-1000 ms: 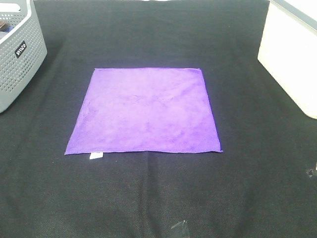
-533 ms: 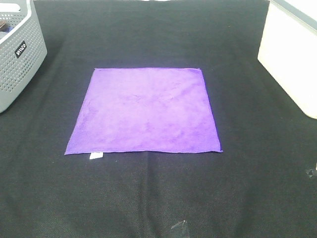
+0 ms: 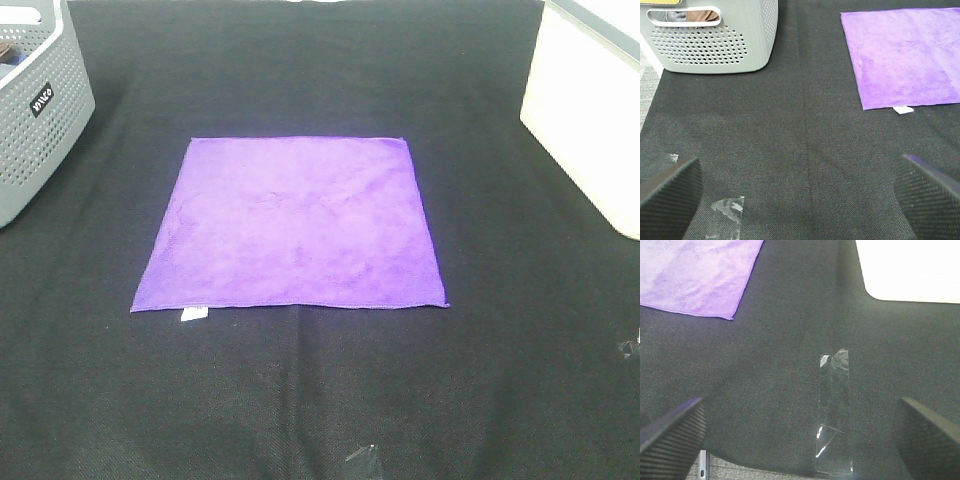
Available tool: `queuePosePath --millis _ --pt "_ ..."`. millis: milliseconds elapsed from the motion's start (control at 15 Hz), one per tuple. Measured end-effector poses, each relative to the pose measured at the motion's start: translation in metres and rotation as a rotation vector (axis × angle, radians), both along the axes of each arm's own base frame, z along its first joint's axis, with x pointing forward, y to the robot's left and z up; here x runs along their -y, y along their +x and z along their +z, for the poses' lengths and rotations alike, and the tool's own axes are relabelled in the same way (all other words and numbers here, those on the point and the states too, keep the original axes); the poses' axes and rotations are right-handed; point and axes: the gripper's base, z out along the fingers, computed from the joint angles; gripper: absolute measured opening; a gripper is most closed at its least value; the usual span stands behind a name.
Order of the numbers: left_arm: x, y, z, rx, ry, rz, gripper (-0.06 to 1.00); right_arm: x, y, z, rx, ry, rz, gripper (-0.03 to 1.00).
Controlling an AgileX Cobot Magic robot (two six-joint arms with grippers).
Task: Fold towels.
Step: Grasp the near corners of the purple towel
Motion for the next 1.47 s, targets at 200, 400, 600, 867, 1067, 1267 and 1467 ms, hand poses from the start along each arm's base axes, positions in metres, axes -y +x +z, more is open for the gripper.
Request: queuePosePath --millis 200,400,600,867,1067,1267,1467 --pt "0.0000 0.0000 0.0000 0.000 0.000 0.000 0.99 0.0000 0.0000 0.0000 0.000 0.000 0.000 0.96" --pt "0.0000 0.0000 0.0000 0.000 -0.003 0.001 0.99 0.0000 0.0000 0.0000 0.000 0.000 0.000 0.96" --pt "0.0000 0.0000 0.0000 0.000 -0.003 0.001 0.99 0.0000 0.0000 0.0001 0.001 0.000 0.000 0.96" --pt "0.0000 0.0000 0.0000 0.000 -0.003 0.001 0.99 0.0000 0.0000 0.0001 0.001 0.000 0.000 0.96" --pt "0.0000 0.0000 0.0000 0.000 -0.003 0.001 0.99 0.0000 0.0000 0.0001 0.001 0.000 0.000 0.96" --pt "0.0000 0.0000 0.0000 0.000 -0.003 0.001 0.99 0.0000 0.0000 0.0001 0.001 0.000 0.000 0.96" --pt "0.0001 0.0000 0.0000 0.000 -0.003 0.001 0.99 -0.0001 0.0000 0.0001 0.001 0.001 0.000 0.96"
